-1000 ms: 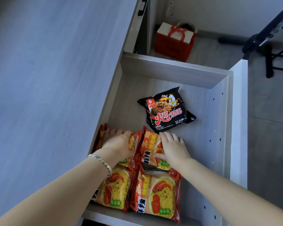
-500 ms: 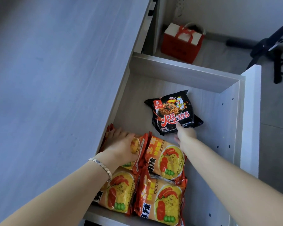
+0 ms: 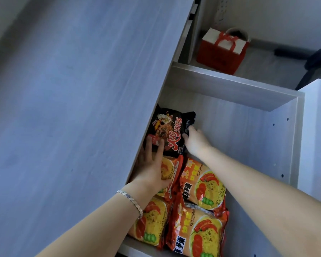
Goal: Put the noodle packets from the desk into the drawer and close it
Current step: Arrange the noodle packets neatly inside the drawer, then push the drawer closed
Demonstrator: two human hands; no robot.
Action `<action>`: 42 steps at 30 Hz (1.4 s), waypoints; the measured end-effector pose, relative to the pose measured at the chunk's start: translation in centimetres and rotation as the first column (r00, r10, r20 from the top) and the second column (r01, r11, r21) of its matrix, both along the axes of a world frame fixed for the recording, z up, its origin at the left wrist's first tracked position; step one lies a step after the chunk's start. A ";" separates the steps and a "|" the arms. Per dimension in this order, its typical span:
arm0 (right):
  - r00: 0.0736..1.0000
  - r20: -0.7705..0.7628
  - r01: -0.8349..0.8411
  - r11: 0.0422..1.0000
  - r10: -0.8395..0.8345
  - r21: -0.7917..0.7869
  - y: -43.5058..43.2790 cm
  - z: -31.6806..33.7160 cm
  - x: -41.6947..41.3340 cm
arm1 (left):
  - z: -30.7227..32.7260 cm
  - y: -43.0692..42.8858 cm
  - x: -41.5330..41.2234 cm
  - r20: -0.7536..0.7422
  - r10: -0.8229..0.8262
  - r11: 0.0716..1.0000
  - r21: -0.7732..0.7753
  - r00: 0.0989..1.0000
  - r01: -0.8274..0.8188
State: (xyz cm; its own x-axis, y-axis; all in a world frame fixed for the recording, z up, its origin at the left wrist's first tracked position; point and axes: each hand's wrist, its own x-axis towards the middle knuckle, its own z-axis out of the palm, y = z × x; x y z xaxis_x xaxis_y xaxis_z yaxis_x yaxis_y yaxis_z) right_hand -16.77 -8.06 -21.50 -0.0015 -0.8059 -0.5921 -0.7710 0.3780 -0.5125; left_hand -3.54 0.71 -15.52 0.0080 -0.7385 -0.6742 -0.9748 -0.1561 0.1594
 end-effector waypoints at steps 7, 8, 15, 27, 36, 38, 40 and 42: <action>0.964 0.010 -0.263 0.950 0.265 0.170 0.6 2.3 -1.3 | 0.5 -0.9 -0.6 0.246 -0.226 0.969 0.152 0.943 0.193; 0.955 0.007 -0.292 0.942 0.295 0.167 0.9 3.1 -1.9 | 1.1 -1.1 -1.0 0.263 -0.263 0.963 0.134 0.928 0.235; 0.995 -0.017 -0.101 0.945 0.100 -0.311 5.7 10.9 -8.0 | 5.7 -2.0 -1.9 0.107 -0.376 0.668 -0.657 0.920 0.349; 0.795 -0.249 0.518 0.832 -0.554 -0.199 11.6 10.6 -14.1 | 5.8 -1.1 5.2 0.051 -0.066 0.885 -0.458 0.997 0.082; 0.833 -0.184 0.504 0.853 -0.521 -0.135 10.2 12.9 -11.4 | 4.7 -0.9 5.5 0.024 -0.045 0.820 -0.570 0.999 0.051; 0.854 -0.128 0.489 0.862 -0.505 -0.133 9.7 12.9 -9.3 | 4.7 -0.8 5.7 0.002 -0.034 0.821 -0.570 0.999 0.029; 0.863 -0.011 0.500 0.858 -0.504 -0.120 9.1 12.7 -6.9 | 4.6 -0.7 5.9 -0.024 -0.030 0.823 -0.568 0.999 0.011; 0.829 0.167 0.552 0.829 -0.534 -0.088 8.4 12.5 -4.2 | 4.5 -0.8 6.0 -0.033 -0.029 0.824 -0.567 0.999 0.005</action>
State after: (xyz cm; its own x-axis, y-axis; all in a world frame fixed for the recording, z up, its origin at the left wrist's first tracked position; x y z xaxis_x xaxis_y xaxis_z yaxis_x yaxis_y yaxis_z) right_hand -20.93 0.33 -8.99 -0.3917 -0.7655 -0.5106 -0.3836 0.6402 -0.6656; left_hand 2.47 -0.09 -11.00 -0.0248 -0.9903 -0.1365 -0.9676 -0.0105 0.2521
